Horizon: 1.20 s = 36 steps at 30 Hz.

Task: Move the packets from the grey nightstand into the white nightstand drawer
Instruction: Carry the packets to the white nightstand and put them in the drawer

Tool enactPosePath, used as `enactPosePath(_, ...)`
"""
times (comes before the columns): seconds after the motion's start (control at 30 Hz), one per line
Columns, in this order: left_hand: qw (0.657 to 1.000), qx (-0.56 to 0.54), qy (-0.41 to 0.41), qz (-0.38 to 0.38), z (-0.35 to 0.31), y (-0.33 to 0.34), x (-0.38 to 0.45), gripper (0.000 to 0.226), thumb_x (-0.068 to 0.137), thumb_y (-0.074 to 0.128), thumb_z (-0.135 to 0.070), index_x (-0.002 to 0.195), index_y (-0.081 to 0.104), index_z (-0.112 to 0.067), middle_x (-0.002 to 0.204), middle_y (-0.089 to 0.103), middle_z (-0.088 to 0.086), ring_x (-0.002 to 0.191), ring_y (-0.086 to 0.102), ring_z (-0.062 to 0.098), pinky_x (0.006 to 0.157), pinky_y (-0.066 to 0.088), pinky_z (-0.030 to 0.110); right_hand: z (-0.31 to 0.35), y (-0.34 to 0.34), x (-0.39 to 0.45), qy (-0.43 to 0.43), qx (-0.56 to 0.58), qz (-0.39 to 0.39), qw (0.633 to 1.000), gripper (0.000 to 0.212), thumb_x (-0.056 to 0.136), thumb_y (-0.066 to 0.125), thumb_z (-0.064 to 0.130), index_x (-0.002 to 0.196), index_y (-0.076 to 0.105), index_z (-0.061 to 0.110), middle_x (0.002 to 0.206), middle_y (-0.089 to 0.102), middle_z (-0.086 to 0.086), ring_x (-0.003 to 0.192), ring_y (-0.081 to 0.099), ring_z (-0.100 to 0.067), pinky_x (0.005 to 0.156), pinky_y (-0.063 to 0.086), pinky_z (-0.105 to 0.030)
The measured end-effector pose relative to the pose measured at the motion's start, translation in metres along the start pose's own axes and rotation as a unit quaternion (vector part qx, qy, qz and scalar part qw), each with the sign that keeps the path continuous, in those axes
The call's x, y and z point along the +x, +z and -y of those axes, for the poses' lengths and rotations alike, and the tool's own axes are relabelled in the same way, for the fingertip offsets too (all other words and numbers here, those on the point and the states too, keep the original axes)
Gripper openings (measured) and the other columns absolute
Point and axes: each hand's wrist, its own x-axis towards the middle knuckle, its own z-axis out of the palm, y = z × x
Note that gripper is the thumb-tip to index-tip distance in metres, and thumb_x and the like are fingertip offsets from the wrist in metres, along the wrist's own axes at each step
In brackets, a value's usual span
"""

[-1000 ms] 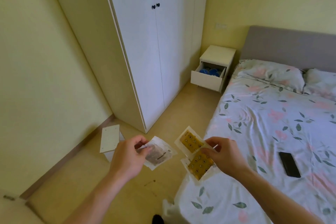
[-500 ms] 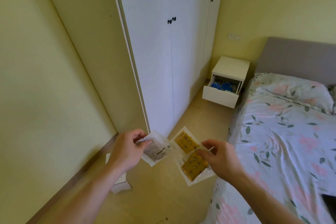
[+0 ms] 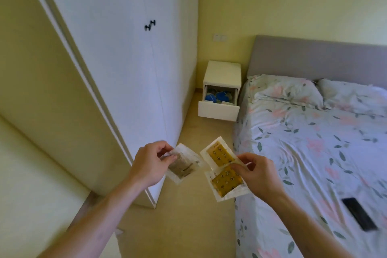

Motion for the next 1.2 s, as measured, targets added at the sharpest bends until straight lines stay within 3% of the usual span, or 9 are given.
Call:
enactPosePath(0.13,0.997,-0.001,0.040,0.068,-0.021,0.027,0.069,0.008,0.087,0.079,-0.029,0.083,0.072,-0.028,0.078,0.073,-0.014,0.077,0.066,0.002,0.063,0.043,0.014,-0.010,-0.017,0.023,0.054,0.002,-0.055,0.997,0.008,0.091,0.074,0.035,0.086,0.075,0.041,0.071,0.072,0.016,0.063,0.065,0.001,0.050,0.045,-0.012)
enactPosePath(0.23,0.991,0.003,0.074,0.112,-0.039,0.053,0.120,0.007,0.091,0.075,-0.029,0.086,0.071,-0.028,0.084,0.072,-0.014,0.083,0.066,0.006,0.065,0.046,0.014,-0.032,-0.035,0.048,0.094,0.011,-0.104,0.990,0.010,0.092,0.074,0.032,0.085,0.076,0.039,0.071,0.072,0.014,0.060,0.063,-0.002,0.051,0.043,-0.013)
enactPosePath(0.43,0.983,0.007,0.102,0.150,-0.055,0.105,0.228,0.003,0.095,0.069,-0.032,0.098,0.069,-0.030,0.096,0.069,-0.016,0.091,0.066,0.006,0.071,0.055,0.015,-0.078,-0.058,0.138,0.133,0.017,-0.149,0.980,0.019,0.089,0.077,0.026,0.079,0.074,0.041,0.073,0.072,0.016,0.062,0.065,-0.008,0.059,0.053,-0.032)
enactPosePath(0.6,0.986,0.025,0.080,0.146,-0.064,0.132,0.318,0.003,0.097,0.066,-0.032,0.097,0.068,-0.030,0.094,0.070,-0.017,0.091,0.067,0.006,0.074,0.058,0.021,-0.101,-0.076,0.236,0.128,0.012,-0.128,0.983,0.016,0.090,0.075,0.027,0.083,0.075,0.041,0.073,0.073,0.016,0.064,0.066,-0.002,0.059,0.049,-0.023)
enactPosePath(0.7,0.989,0.039,0.057,0.130,-0.065,0.140,0.363,0.006,0.098,0.063,-0.035,0.097,0.067,-0.030,0.096,0.071,-0.016,0.092,0.067,0.008,0.074,0.060,0.022,-0.102,-0.092,0.295,0.130,-0.001,-0.087,0.988,0.010,0.093,0.071,0.032,0.089,0.074,0.040,0.073,0.073,0.016,0.063,0.065,0.001,0.051,0.042,-0.011)
enactPosePath(0.9,0.993,0.061,0.015,0.098,-0.068,0.144,0.438,0.012,0.101,0.060,-0.030,0.090,0.064,-0.030,0.087,0.068,-0.013,0.076,0.062,0.011,0.053,0.041,0.008,-0.119,-0.110,0.406,0.107,-0.009,-0.050,0.993,0.009,0.094,0.070,0.026,0.092,0.075,0.034,0.079,0.073,0.015,0.069,0.064,0.004,0.057,0.044,-0.008)
enactPosePath(1.07,0.993,0.062,-0.003,0.101,-0.064,0.157,0.507,0.011,0.101,0.059,-0.031,0.092,0.065,-0.030,0.092,0.070,-0.011,0.083,0.064,0.011,0.057,0.042,0.009,-0.134,-0.116,0.485,0.094,-0.003,-0.060,0.994,0.008,0.094,0.071,0.023,0.093,0.075,0.030,0.079,0.073,0.014,0.070,0.064,0.005,0.059,0.045,-0.008)
enactPosePath(1.2,0.993,0.052,-0.010,0.105,-0.064,0.174,0.569,0.013,0.100,0.061,-0.030,0.089,0.066,-0.032,0.087,0.069,-0.014,0.075,0.060,0.009,0.054,0.039,0.009,-0.144,-0.120,0.547,0.094,-0.004,-0.061,0.994,0.010,0.096,0.069,0.021,0.095,0.074,0.030,0.082,0.073,0.014,0.073,0.065,0.003,0.057,0.044,-0.007)
